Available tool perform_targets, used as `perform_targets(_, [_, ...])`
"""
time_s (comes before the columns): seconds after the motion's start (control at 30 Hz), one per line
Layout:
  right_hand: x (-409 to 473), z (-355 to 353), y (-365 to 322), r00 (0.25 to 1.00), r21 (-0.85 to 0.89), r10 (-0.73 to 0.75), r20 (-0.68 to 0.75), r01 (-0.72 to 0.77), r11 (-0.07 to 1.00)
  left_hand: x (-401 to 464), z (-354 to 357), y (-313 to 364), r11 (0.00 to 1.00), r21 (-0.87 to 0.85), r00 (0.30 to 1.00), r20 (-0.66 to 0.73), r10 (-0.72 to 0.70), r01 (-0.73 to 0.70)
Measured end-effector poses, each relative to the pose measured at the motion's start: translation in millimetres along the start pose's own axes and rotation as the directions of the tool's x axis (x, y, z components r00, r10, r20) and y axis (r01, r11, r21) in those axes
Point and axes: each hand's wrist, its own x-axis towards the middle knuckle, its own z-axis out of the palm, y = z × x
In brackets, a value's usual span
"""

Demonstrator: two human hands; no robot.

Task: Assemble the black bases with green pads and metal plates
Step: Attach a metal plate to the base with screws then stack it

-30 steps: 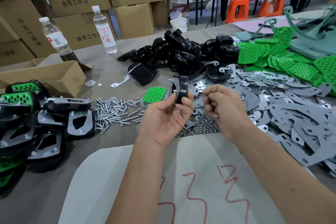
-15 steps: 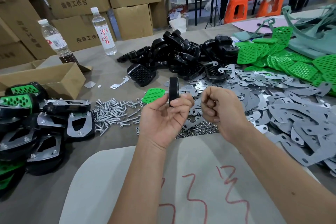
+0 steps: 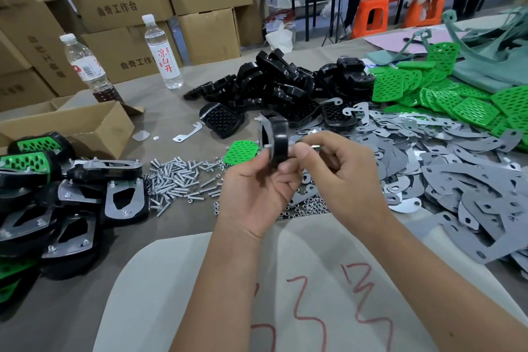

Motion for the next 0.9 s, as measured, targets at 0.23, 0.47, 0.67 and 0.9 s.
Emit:
perform_targets(0.23, [2.5, 1.4, 6.9, 0.991, 0.054, 0.135, 0.002, -0.135, 0.989, 15.2, -11.9, -9.1, 0.901, 0.423, 0.987, -0.073, 0.141, -0.097])
perform_targets(0.47, [2.7, 6.8, 15.2, 0.939, 0.277, 0.341, 0.04, -0.339, 0.899, 21.2, -17.3, -11.6, 0.846, 0.513, 0.955, -0.151, 0.256, -0.146])
perform_targets(0.67, [1.9, 9.5, 17.7, 0.876, 0.446, 0.459, 0.149, -0.474, 0.759, 21.0, -11.7, -12.3, 0.883, 0.451, 0.945, -0.214, 0.249, -0.13])
perform_targets(0.9, [5.6, 8.6, 23.1, 0.867, 0.474, 0.493, 0.078, -0.467, 0.747, 24.8, -7.4, -20.7, 0.863, 0.496, 0.941, -0.236, 0.241, -0.096])
